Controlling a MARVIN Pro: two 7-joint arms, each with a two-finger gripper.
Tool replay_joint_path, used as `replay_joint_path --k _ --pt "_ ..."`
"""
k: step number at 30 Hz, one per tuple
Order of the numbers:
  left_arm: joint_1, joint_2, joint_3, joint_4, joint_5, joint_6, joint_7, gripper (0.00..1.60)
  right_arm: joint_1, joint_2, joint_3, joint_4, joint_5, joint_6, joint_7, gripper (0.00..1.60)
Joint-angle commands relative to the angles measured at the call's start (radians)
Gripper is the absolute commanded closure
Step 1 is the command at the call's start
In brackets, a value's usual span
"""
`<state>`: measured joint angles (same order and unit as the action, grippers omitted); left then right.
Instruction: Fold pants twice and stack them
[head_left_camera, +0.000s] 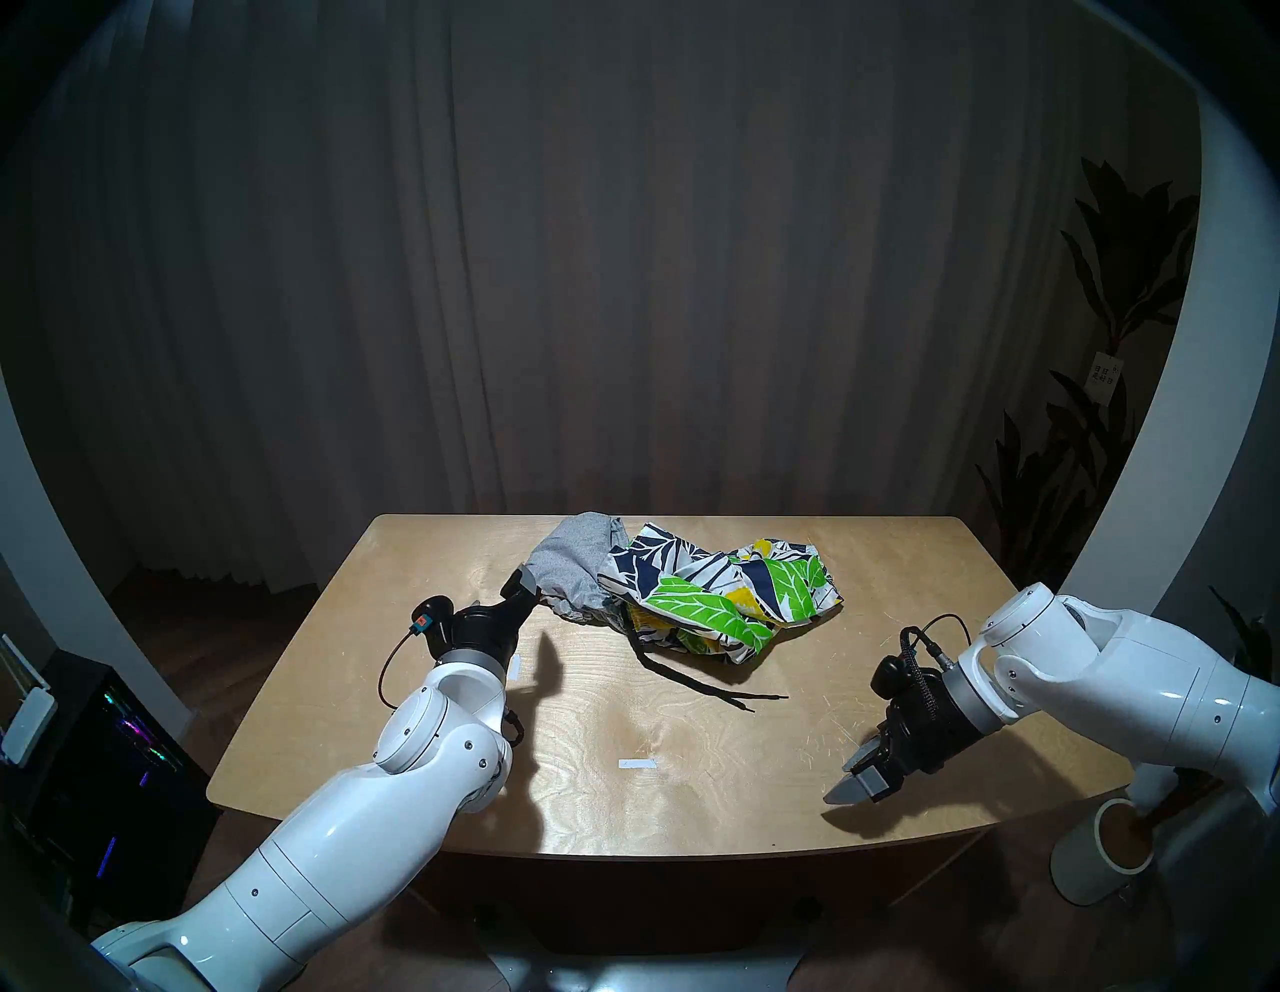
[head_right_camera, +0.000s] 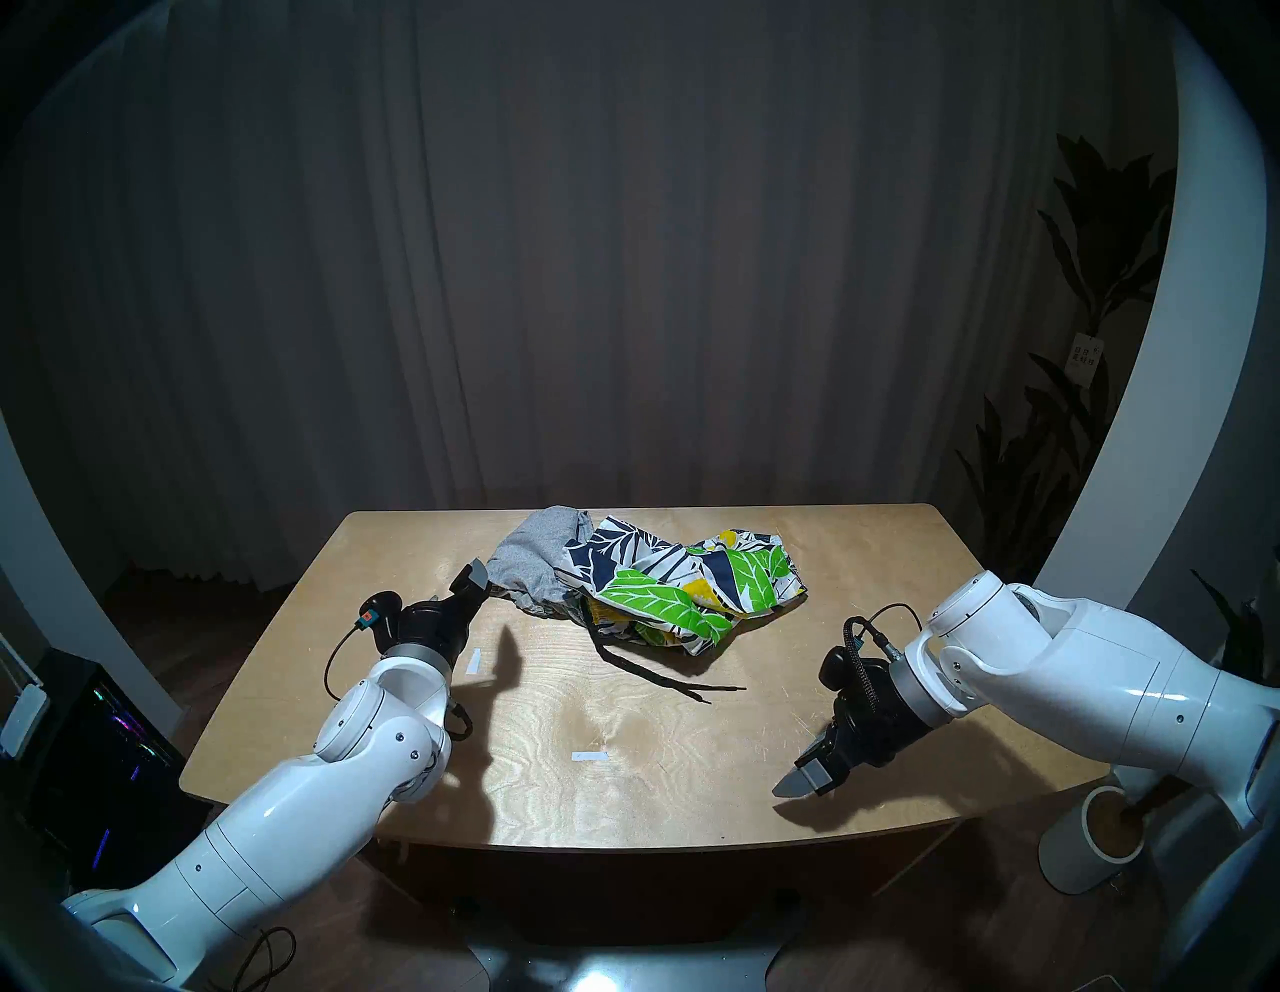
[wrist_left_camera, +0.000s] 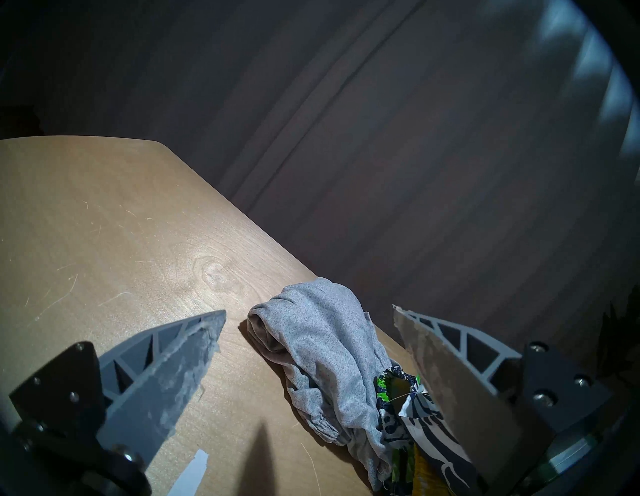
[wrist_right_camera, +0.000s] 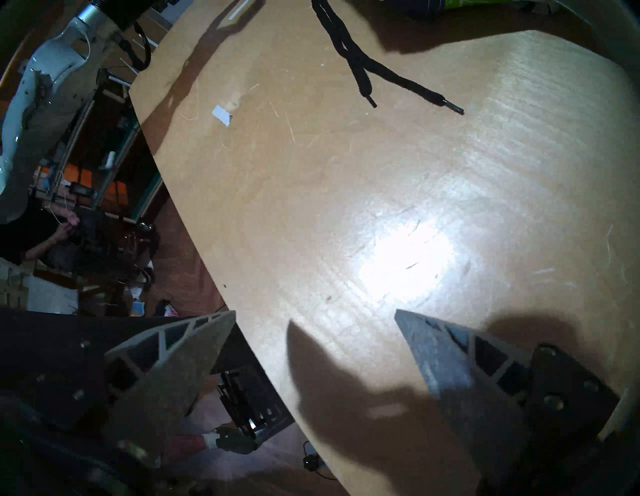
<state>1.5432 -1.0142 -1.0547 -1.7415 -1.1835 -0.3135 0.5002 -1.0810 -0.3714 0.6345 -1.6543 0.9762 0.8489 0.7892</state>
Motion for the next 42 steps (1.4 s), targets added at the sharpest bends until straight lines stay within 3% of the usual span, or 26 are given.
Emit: replay_joint_path --k 1,17,26,31,32,33,37,42 --pt "-0.029 -0.002 -0.01 -0.016 0.004 -0.004 -0.016 0.0 0.028 0.032 0.066 0.019 0.093 -0.001 0.037 0.0" --pt "-0.051 -0.003 -0.023 -0.014 0.005 -0.008 -0.039 0.0 0.079 0.048 0.217 0.103 0.324 0.016 0.109 0.0" --pt "-0.056 0.006 -0.034 -0.008 0.006 -0.008 -0.057 0.0 0.068 0.048 0.257 0.144 0.456 0.029 0.138 0.0" --pt "-0.048 0.009 -0.033 0.0 0.004 -0.007 -0.055 0.0 0.05 0.006 0.242 0.142 0.513 0.045 0.151 0.0" --pt "-0.047 0.009 -0.033 0.001 0.003 -0.007 -0.054 0.0 0.047 -0.001 0.239 0.141 0.518 0.046 0.151 0.0" --pt "-0.047 0.011 -0.033 0.003 0.003 -0.006 -0.055 0.0 0.085 0.032 0.22 0.045 0.389 0.04 0.123 0.0" --pt "-0.049 0.015 -0.034 0.006 0.004 -0.007 -0.061 0.0 0.074 0.047 0.209 0.041 0.389 0.043 0.121 0.0" --pt "-0.05 0.022 -0.035 0.009 0.004 -0.008 -0.073 0.0 0.072 0.125 0.191 -0.006 0.291 0.043 0.097 0.0"
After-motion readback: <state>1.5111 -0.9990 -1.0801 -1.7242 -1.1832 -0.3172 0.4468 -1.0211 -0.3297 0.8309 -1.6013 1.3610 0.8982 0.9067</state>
